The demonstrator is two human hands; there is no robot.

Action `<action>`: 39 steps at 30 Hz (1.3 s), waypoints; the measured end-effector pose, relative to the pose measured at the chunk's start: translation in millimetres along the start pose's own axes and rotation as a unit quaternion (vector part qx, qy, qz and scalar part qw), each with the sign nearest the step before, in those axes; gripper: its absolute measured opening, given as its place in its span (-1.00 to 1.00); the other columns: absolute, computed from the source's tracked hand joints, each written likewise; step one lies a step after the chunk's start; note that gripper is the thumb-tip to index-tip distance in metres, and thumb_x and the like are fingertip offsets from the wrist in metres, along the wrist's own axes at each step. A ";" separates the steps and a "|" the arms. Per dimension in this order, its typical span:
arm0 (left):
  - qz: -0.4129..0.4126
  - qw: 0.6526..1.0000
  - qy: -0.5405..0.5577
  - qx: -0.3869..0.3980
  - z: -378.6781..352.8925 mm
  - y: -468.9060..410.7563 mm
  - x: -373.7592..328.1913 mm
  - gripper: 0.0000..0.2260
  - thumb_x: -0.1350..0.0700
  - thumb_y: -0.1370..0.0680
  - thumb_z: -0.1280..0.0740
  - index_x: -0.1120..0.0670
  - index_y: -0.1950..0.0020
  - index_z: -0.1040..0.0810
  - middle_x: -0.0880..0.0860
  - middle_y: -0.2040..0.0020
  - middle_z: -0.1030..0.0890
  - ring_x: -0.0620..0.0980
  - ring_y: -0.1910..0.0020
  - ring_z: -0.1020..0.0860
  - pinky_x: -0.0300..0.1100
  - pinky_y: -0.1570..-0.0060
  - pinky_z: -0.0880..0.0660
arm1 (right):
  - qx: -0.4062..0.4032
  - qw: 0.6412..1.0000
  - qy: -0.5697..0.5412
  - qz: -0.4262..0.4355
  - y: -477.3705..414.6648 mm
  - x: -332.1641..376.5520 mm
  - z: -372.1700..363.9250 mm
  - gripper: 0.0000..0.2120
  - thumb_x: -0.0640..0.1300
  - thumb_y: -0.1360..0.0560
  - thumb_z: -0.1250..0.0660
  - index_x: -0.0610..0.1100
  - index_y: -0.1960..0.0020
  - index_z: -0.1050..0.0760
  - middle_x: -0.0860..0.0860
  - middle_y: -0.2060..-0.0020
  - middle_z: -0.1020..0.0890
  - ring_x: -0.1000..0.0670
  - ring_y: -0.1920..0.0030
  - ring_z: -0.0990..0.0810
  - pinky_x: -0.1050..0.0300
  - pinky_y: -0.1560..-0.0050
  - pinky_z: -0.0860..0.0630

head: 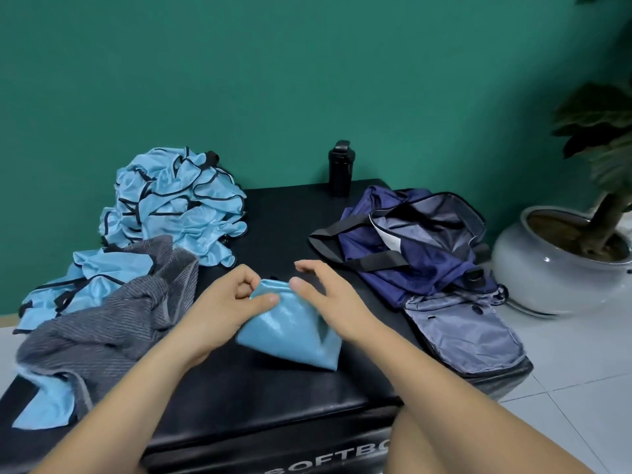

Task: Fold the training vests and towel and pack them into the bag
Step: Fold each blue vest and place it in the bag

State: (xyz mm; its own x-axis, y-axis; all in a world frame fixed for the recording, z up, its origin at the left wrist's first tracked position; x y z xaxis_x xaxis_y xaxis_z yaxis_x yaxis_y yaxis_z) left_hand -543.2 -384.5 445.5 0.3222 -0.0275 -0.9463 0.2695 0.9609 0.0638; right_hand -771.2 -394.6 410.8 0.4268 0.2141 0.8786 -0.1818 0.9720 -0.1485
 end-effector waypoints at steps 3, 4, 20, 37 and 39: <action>-0.032 0.999 -0.014 0.042 -9.6 -17.6 -34.5 -0.63 -0.13 -0.47 -0.57 0.06 -0.02 -0.49 0.17 0.05 -0.74 0.00 0.12 -0.60 0.00 0.02 -0.40 | 0.078 0.997 -0.002 0.010 -6.9 26.2 38.6 -0.30 0.31 -0.48 -0.52 0.21 -0.54 -0.37 0.22 -0.34 -0.59 0.24 -0.38 -0.53 0.04 -0.49 -0.44; -0.043 0.998 -0.012 0.050 -14.8 -26.0 -45.6 -0.63 -0.11 -0.49 -0.57 0.07 -0.03 -0.49 0.15 0.05 -0.75 0.00 0.10 -0.60 0.01 0.01 -0.41 | 0.102 0.995 -0.003 -0.001 -10.5 32.7 54.4 -0.26 0.30 -0.45 -0.56 0.24 -0.54 -0.35 0.21 -0.27 -0.64 0.21 -0.32 -0.58 0.03 -0.45 -0.48; -0.152 0.983 0.104 0.023 -141.4 -207.0 -126.7 -0.75 0.17 -0.58 -0.54 0.16 -0.03 -0.48 0.10 0.12 -0.71 -0.04 0.18 -0.60 -0.09 0.13 -0.50 | 0.114 0.976 0.185 -0.012 -98.8 9.7 272.8 -0.68 0.09 -0.48 -0.61 0.09 -0.14 -0.59 0.07 0.02 -0.71 0.11 0.07 -0.67 0.20 0.04 -0.60; -0.009 0.922 -0.386 0.024 -189.8 -329.3 -67.1 -0.60 -0.11 -0.52 -0.46 -0.14 -0.29 -0.42 0.05 -0.16 -0.41 0.12 -0.01 -0.59 0.00 -0.15 -0.57 | 0.175 0.862 0.464 -0.110 -192.3 -76.6 310.3 -0.75 0.06 -0.52 -0.54 0.10 -0.10 -0.52 0.11 0.04 -0.61 -0.06 -0.01 -0.59 -0.01 -0.03 -0.51; -0.023 0.930 -0.366 0.007 -188.3 -332.5 -67.9 -0.65 0.06 -0.53 -0.43 -0.11 -0.25 -0.40 0.07 -0.17 -0.52 0.11 0.02 -0.58 -0.05 0.00 -0.55 | 0.207 0.840 0.485 -0.123 -200.3 -88.8 300.4 -0.75 0.00 -0.51 -0.54 0.08 -0.13 -0.56 0.06 -0.02 -0.63 -0.08 -0.05 -0.60 -0.07 -0.12 -0.56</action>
State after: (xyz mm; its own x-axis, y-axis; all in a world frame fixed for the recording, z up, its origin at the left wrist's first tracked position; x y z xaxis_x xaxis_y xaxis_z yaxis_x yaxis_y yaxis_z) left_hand -825.5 -650.3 428.9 0.8401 -0.2535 -0.4796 0.3080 0.9507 0.0370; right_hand -1038.8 -637.3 498.9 0.9816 0.1851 0.0459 -0.1898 0.9242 0.3313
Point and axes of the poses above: each hand's wrist, its own y-axis away from the middle knuckle, its own z-axis out of the back of the hand, x = y × z, the point moved 1 cm from there along -y, towards the middle knuckle
